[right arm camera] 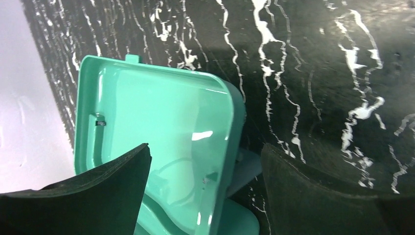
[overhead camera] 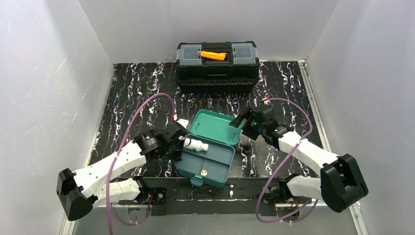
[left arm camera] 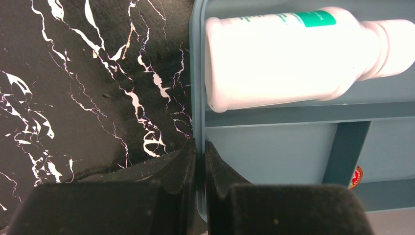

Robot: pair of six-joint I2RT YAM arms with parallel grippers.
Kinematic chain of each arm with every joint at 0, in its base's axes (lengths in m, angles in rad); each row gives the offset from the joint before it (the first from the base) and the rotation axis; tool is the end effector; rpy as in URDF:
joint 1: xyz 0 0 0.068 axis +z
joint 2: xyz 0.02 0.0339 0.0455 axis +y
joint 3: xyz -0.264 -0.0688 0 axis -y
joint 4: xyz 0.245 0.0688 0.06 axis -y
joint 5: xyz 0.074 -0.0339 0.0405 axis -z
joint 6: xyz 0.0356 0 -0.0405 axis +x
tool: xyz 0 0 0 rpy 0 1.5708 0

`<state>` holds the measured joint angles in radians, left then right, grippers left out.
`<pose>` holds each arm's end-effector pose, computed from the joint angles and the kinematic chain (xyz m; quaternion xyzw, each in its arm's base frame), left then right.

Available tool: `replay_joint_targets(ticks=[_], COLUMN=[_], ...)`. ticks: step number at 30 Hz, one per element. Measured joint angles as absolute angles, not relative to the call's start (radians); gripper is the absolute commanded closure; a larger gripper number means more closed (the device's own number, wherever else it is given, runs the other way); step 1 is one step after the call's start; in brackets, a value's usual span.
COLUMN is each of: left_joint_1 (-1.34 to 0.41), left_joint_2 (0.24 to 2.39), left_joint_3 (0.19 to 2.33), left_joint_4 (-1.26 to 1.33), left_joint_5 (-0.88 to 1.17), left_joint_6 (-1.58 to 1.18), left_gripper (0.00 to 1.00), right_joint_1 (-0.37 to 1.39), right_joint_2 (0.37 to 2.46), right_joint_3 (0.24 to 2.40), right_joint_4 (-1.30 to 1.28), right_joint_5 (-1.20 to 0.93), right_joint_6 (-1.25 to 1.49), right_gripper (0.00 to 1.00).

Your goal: Organize the medicine kit

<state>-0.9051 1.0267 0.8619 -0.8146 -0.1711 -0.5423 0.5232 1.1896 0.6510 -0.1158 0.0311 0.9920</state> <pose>0.1256 -0.1502 0.2678 0.1475 0.9420 -0.1310 0.2717 0.2170 0.1239 0.2177 0.2150 0.8706 0.2938 0.3309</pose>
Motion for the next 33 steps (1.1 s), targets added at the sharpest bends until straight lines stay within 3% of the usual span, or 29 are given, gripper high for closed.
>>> replay_joint_targets(ticks=[19, 33], left_joint_1=[-0.89, -0.842], left_joint_2=[1.04, 1.11], left_joint_3=[0.865, 0.902], left_joint_4=[-0.8, -0.769], left_joint_5=[-0.15, -0.126], left_joint_6=[-0.542, -0.533], left_gripper=[1.0, 1.0], right_joint_1=[0.448, 0.435], right_joint_2=[1.278, 1.184], right_joint_3=[0.609, 0.614], right_joint_4=[0.234, 0.347], right_joint_5=[-0.179, -0.356], right_joint_6=[0.84, 0.632], right_gripper=[0.11, 0.05])
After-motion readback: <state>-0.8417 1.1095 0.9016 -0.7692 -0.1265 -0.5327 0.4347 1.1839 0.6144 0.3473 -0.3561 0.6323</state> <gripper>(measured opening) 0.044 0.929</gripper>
